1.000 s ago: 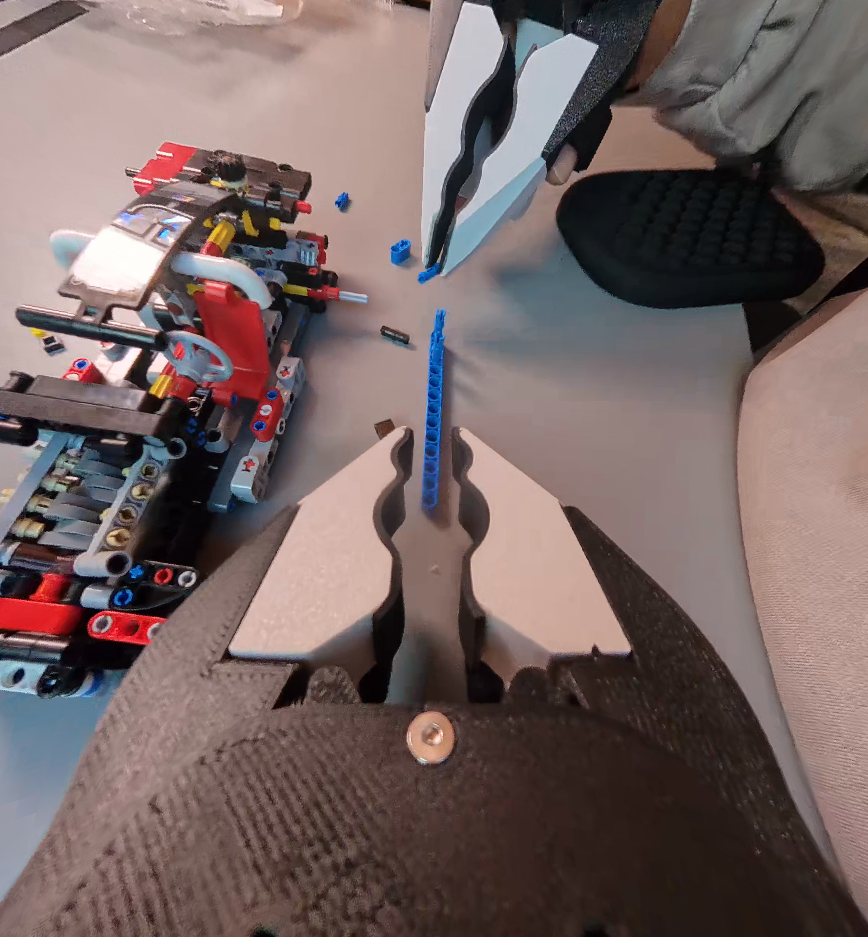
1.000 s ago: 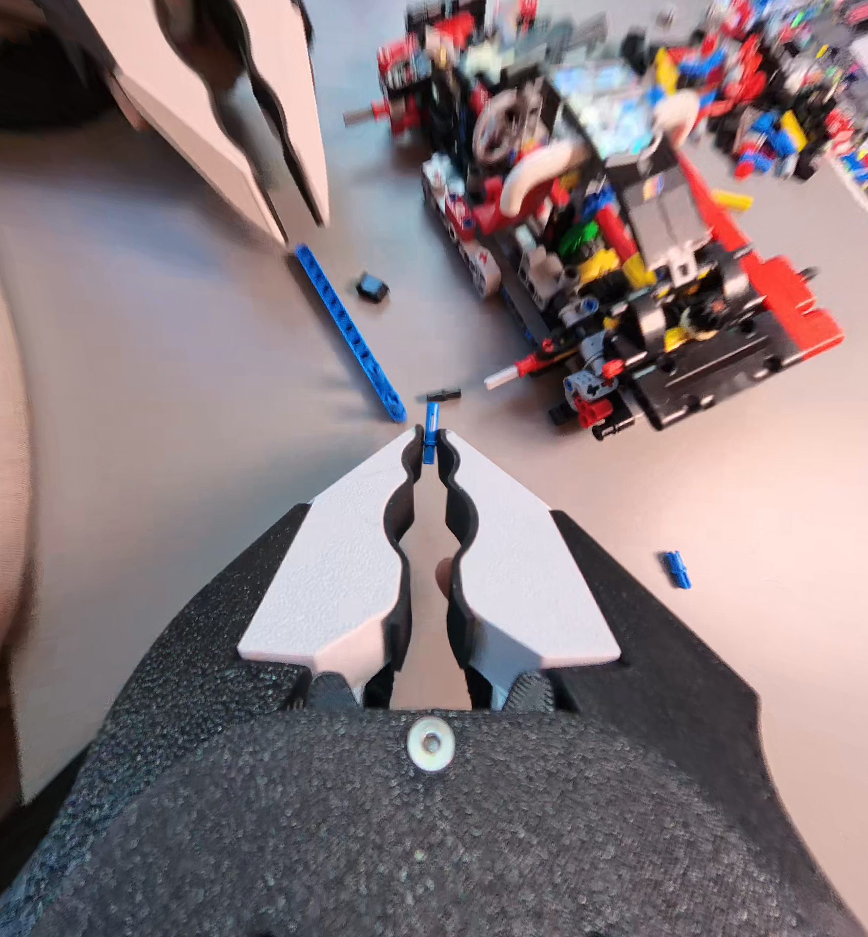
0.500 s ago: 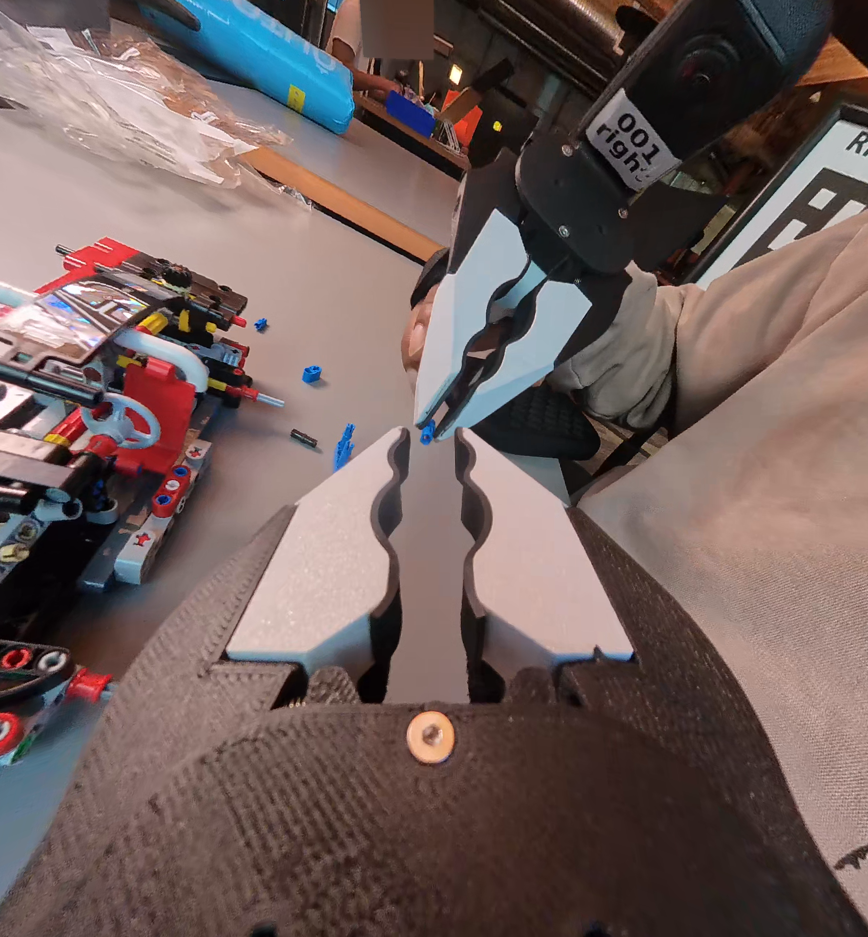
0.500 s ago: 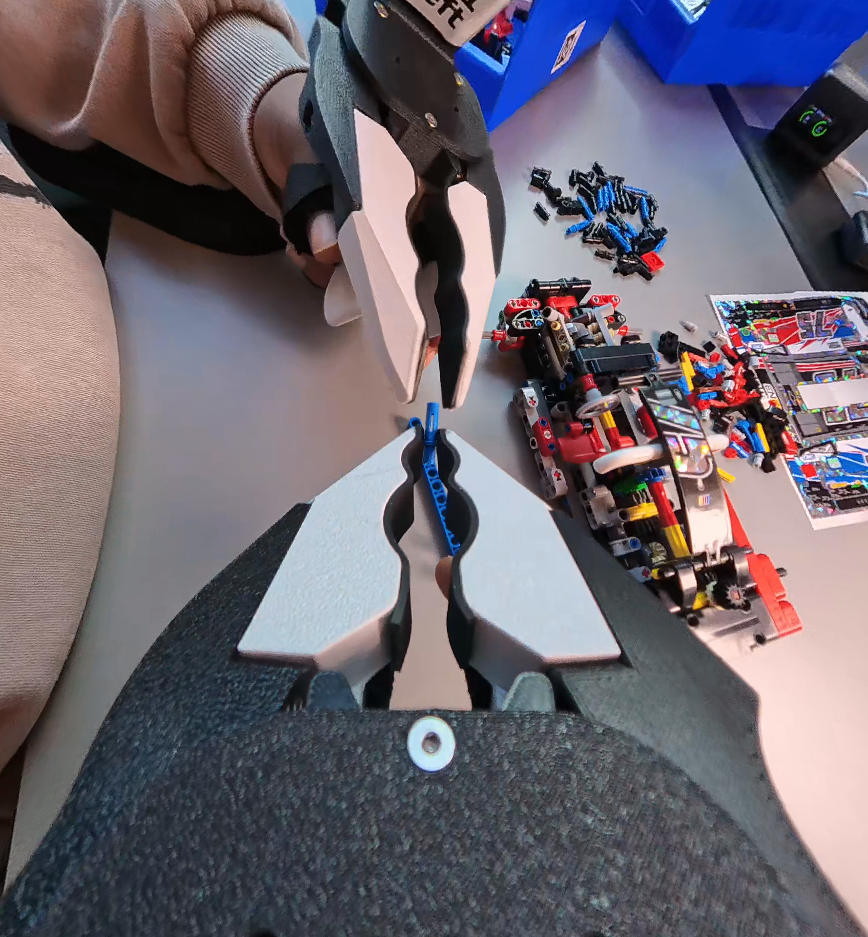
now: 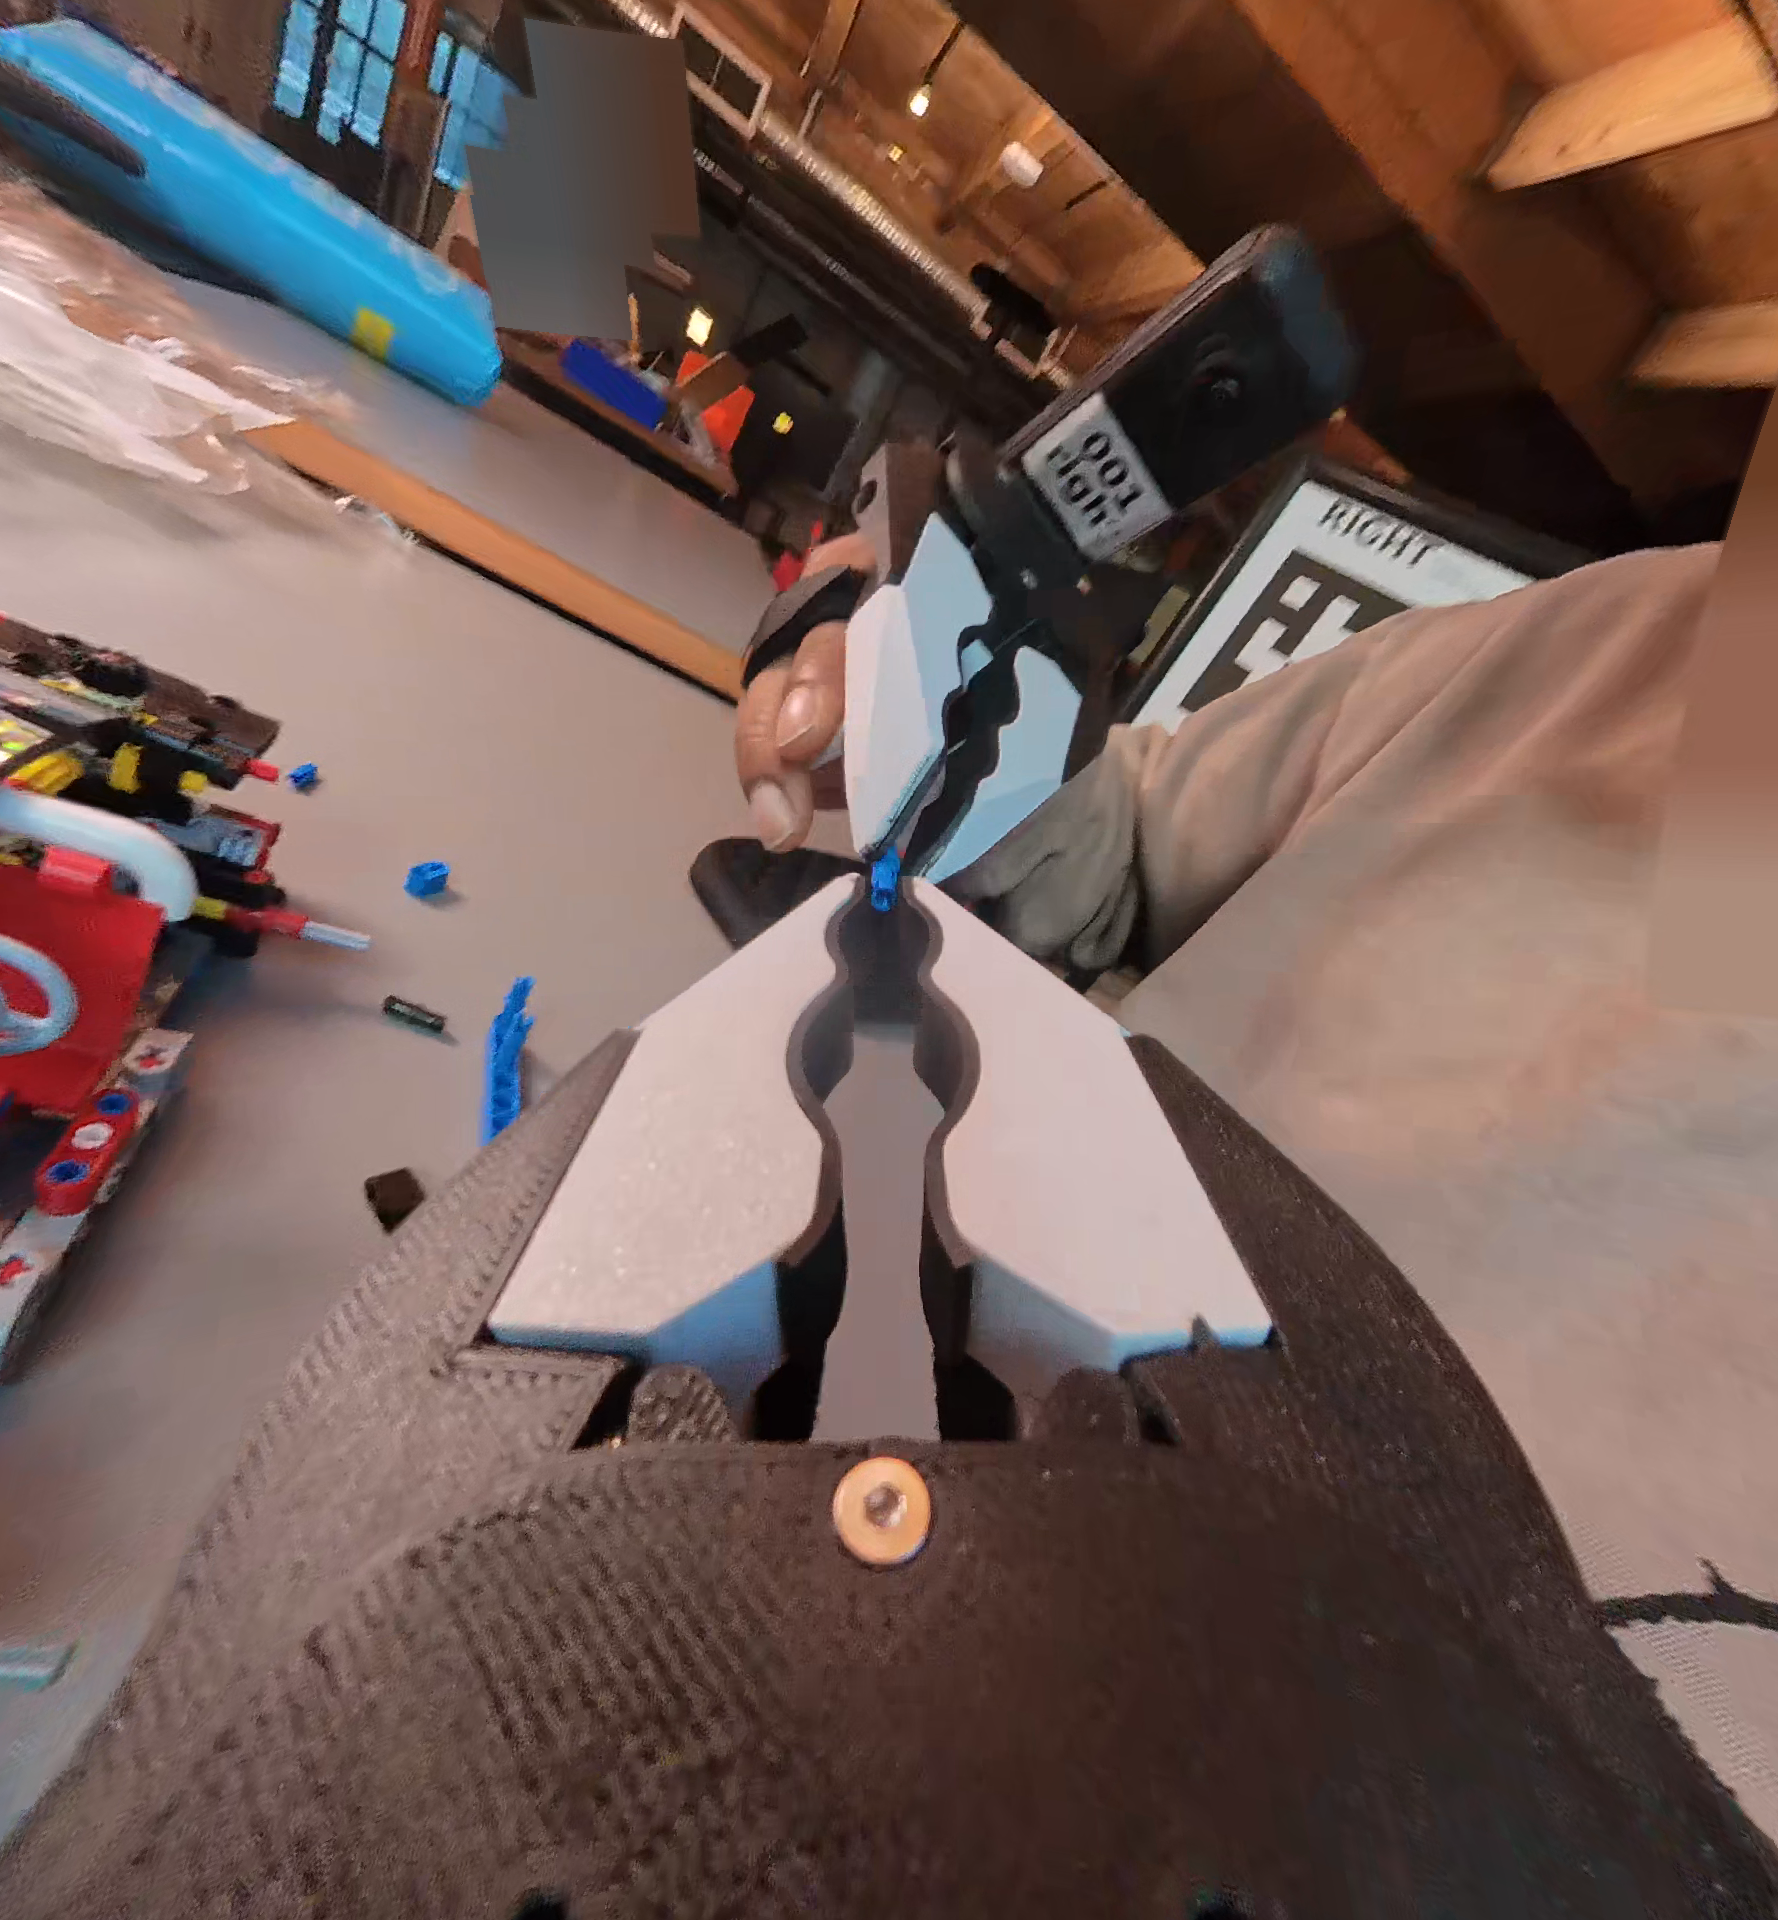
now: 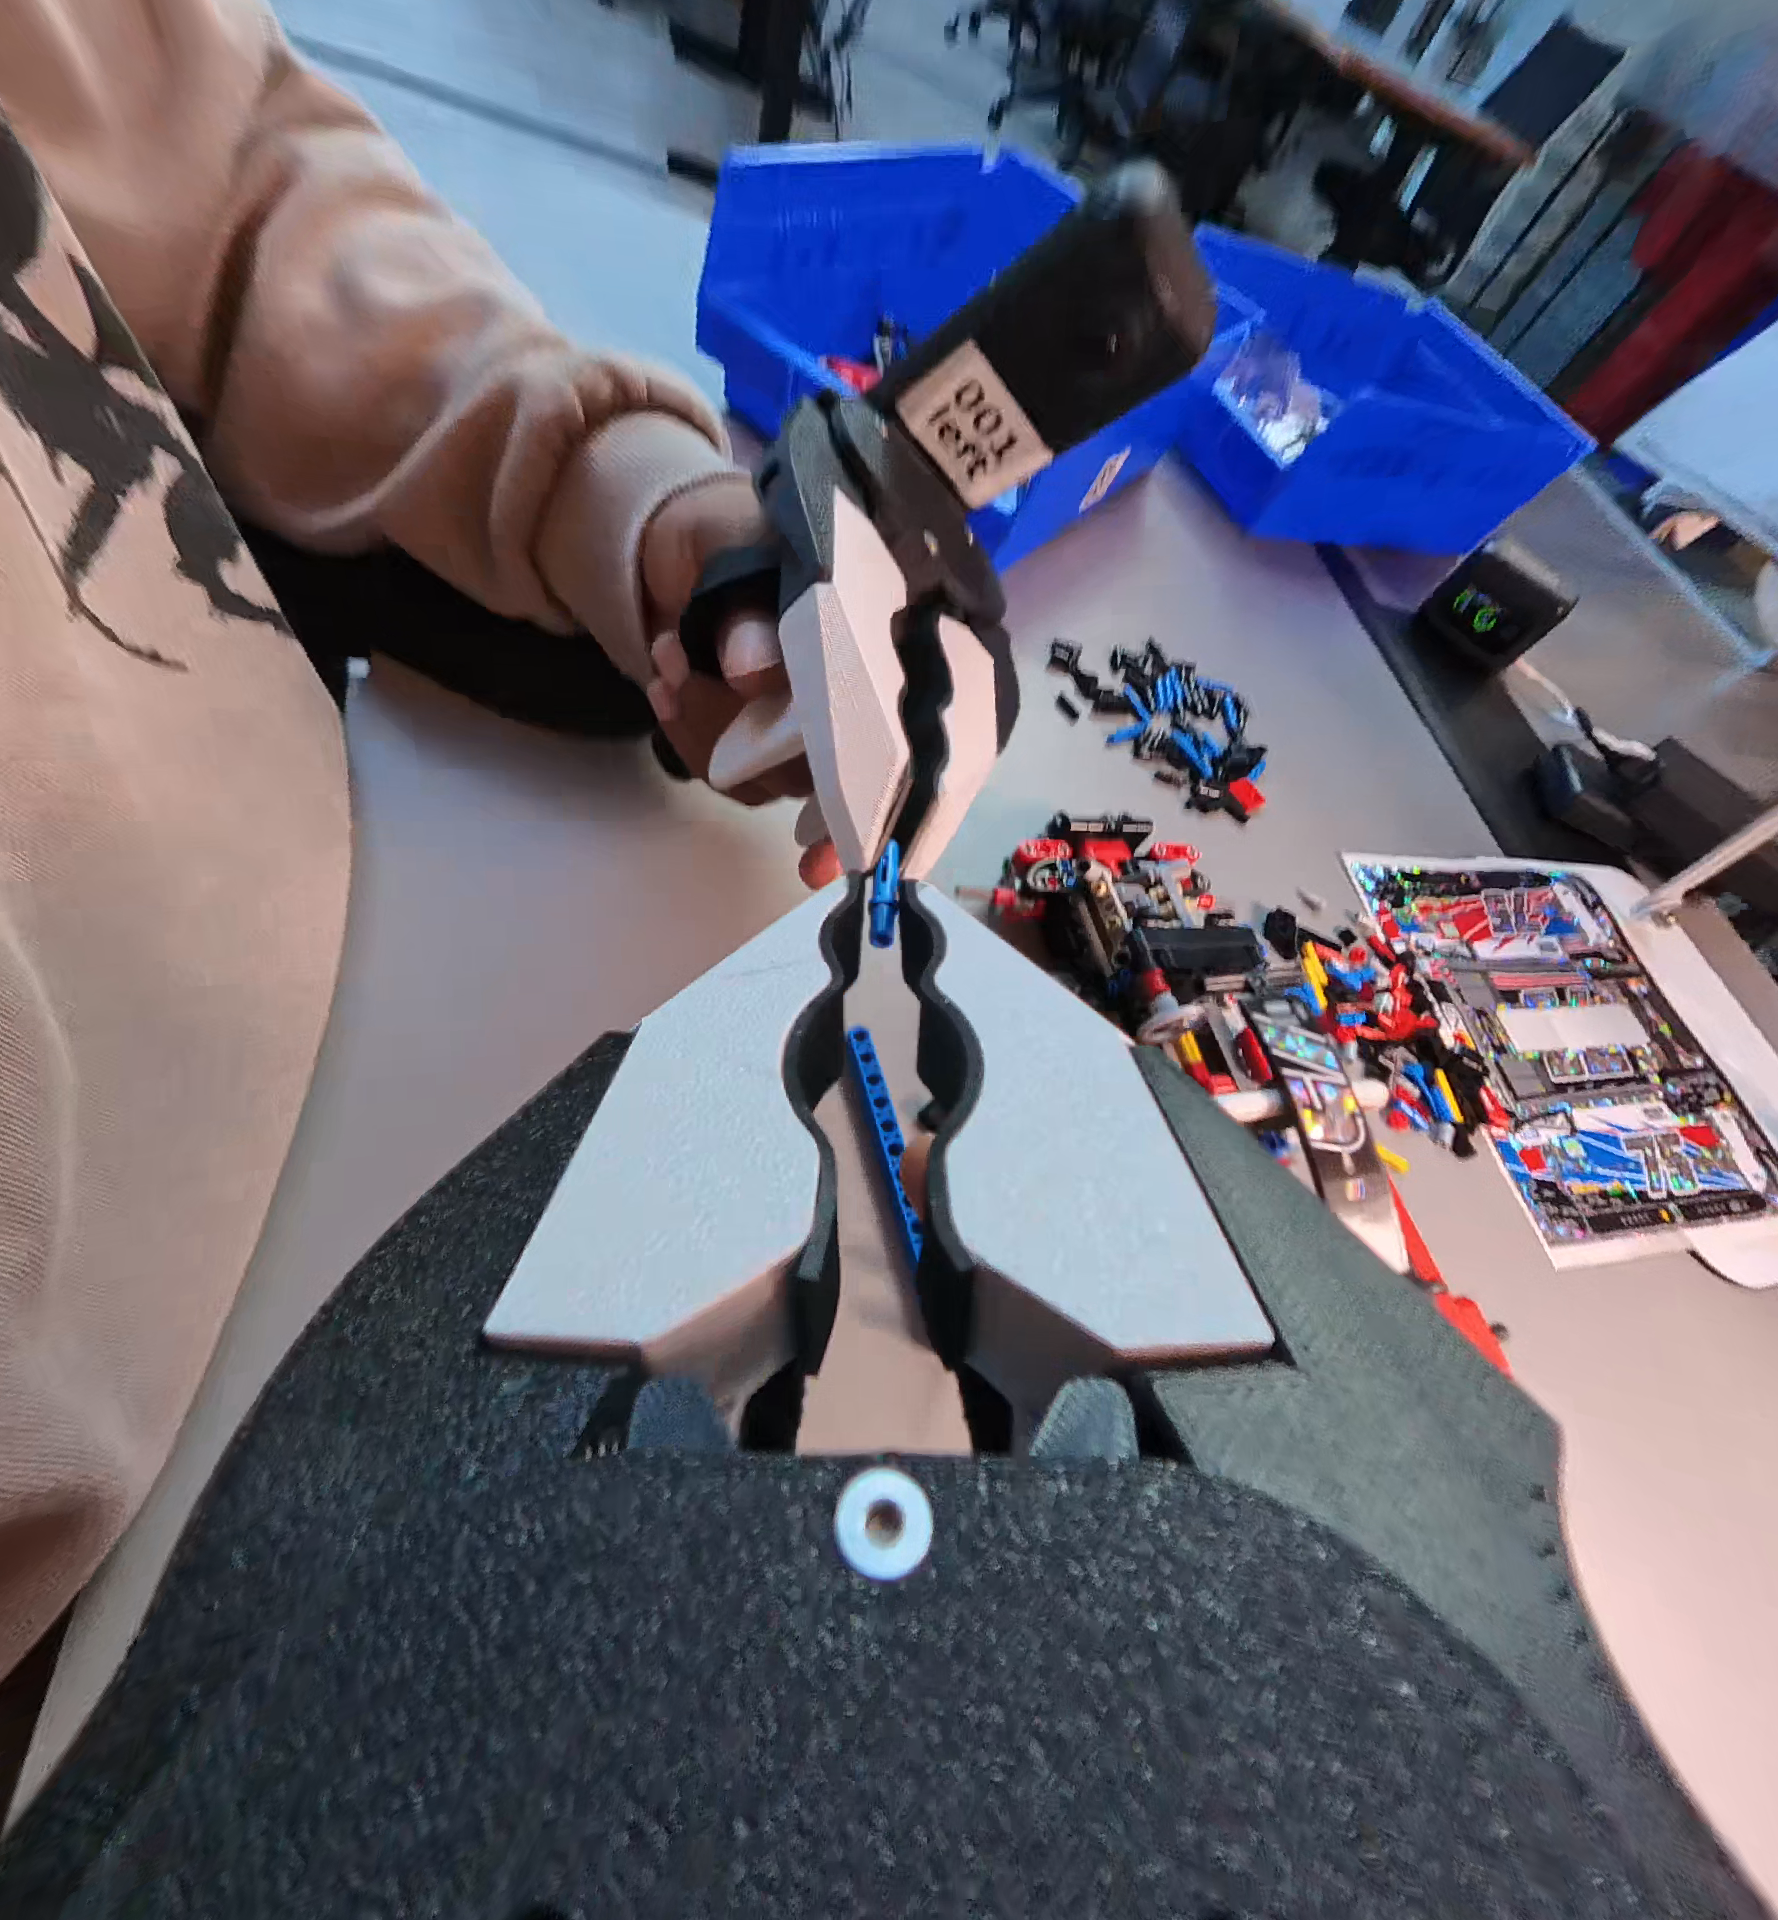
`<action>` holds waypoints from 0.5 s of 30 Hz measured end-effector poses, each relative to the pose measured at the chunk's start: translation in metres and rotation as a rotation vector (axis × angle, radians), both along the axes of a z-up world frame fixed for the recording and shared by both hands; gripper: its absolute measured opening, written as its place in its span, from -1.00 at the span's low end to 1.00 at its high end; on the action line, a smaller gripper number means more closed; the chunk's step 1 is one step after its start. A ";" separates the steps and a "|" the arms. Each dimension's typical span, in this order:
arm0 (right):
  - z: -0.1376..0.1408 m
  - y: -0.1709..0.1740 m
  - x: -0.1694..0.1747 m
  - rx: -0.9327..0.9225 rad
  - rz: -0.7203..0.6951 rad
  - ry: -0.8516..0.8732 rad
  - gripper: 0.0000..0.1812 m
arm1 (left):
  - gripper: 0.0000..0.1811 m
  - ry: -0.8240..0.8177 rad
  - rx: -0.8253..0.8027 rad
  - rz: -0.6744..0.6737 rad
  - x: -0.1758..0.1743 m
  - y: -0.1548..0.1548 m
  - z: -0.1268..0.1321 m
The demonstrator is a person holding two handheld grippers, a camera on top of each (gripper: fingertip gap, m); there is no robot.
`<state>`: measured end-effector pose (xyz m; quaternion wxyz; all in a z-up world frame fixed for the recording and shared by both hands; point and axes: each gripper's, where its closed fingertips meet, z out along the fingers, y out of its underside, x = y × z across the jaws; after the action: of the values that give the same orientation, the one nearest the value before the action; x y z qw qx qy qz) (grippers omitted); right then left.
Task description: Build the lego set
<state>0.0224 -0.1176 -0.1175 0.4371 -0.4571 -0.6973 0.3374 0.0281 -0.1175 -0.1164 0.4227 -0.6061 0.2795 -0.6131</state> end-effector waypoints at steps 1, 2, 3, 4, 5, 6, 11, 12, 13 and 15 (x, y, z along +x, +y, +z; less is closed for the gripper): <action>0.007 -0.002 -0.001 -0.012 0.006 0.053 -0.89 | -0.99 -0.060 -0.006 -0.016 -0.002 -0.002 0.009; 0.013 -0.005 -0.001 -0.017 0.012 0.103 -0.85 | -0.99 -0.115 -0.012 -0.036 -0.004 -0.005 0.017; 0.019 -0.007 -0.002 -0.021 0.015 0.152 -0.82 | -0.98 -0.148 -0.022 -0.049 -0.005 -0.006 0.022; 0.023 -0.009 -0.002 -0.023 0.015 0.192 -0.82 | -0.98 -0.155 -0.033 -0.046 -0.005 -0.006 0.023; 0.026 -0.011 -0.003 -0.023 0.016 0.218 -0.82 | -0.98 -0.156 -0.040 -0.049 -0.005 -0.006 0.022; 0.027 -0.011 -0.004 -0.020 0.013 0.231 -0.83 | -0.98 -0.164 -0.046 -0.059 -0.004 -0.007 0.022; 0.027 -0.010 -0.006 0.002 0.006 0.235 -0.95 | -0.98 -0.200 -0.068 -0.082 -0.004 -0.009 0.025; 0.028 -0.009 -0.006 0.003 0.006 0.238 -0.96 | -0.98 -0.200 -0.067 -0.081 -0.004 -0.009 0.025; 0.029 -0.009 -0.006 0.006 0.007 0.238 -0.97 | -0.98 -0.201 -0.069 -0.081 -0.004 -0.009 0.026; 0.029 -0.009 -0.006 0.012 0.007 0.236 -0.97 | -0.98 -0.204 -0.073 -0.083 -0.004 -0.009 0.026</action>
<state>0.0161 -0.1268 -0.0890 0.5176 -0.4090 -0.6447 0.3862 0.0238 -0.1262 -0.0905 0.4006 -0.5433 0.2374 -0.6985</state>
